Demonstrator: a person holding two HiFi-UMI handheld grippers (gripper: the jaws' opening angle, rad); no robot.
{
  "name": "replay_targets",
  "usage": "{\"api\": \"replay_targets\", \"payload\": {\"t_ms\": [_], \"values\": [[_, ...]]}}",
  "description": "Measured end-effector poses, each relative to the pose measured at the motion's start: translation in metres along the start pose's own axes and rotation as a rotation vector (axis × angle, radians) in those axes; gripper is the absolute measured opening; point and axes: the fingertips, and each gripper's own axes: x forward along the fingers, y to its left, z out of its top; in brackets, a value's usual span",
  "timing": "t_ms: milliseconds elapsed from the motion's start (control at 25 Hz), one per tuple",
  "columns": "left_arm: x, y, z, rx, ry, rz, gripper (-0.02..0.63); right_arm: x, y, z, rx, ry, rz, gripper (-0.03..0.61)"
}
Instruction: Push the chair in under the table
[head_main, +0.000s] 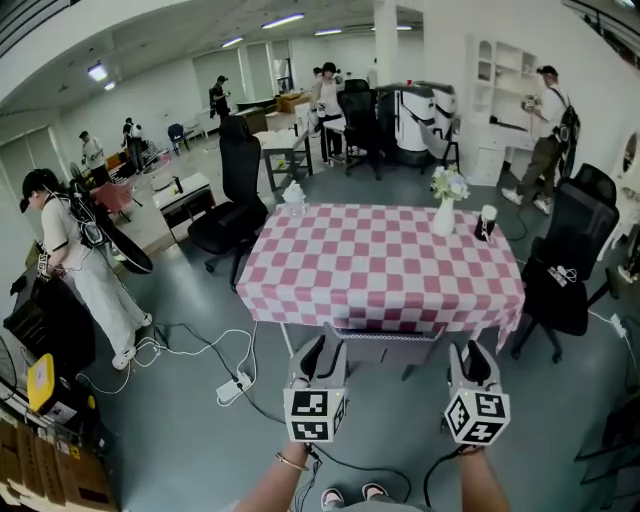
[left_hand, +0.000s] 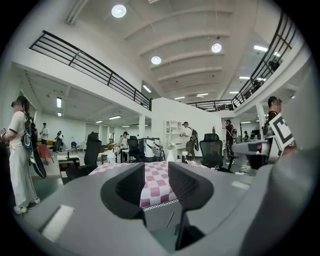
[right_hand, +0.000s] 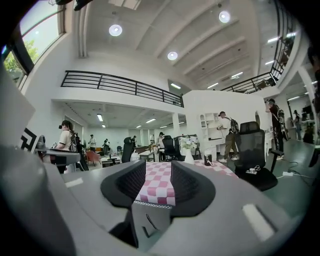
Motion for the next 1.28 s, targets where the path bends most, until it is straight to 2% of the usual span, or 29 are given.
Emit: {"api": "replay_targets", "payload": {"t_ms": [160, 360, 760, 920, 1080, 1280], "values": [[-0.014, 0.006, 0.004, -0.035, -0.025, 0.051, 0.068, -0.019, -0.007, -0.004, 0.012, -0.012, -0.046, 0.061], [-0.020, 0.008, 0.007, -0.060, -0.042, 0.083, -0.010, -0.027, -0.011, 0.003, 0.011, -0.034, -0.076, 0.015], [-0.035, 0.006, 0.008, -0.078, -0.049, 0.069, 0.000, -0.041, -0.012, 0.013, -0.023, -0.050, -0.113, 0.011], [-0.038, 0.006, 0.007, -0.083, -0.043, 0.072, 0.000, -0.045, -0.012, 0.013, -0.031, -0.045, -0.113, 0.011], [-0.042, 0.005, 0.005, -0.087, -0.041, 0.071, 0.000, -0.049, -0.007, 0.013, -0.085, -0.029, -0.107, 0.009], [-0.044, 0.005, 0.004, -0.090, -0.043, 0.073, 0.000, -0.052, -0.007, 0.012, -0.077, -0.023, -0.102, 0.009]]}}
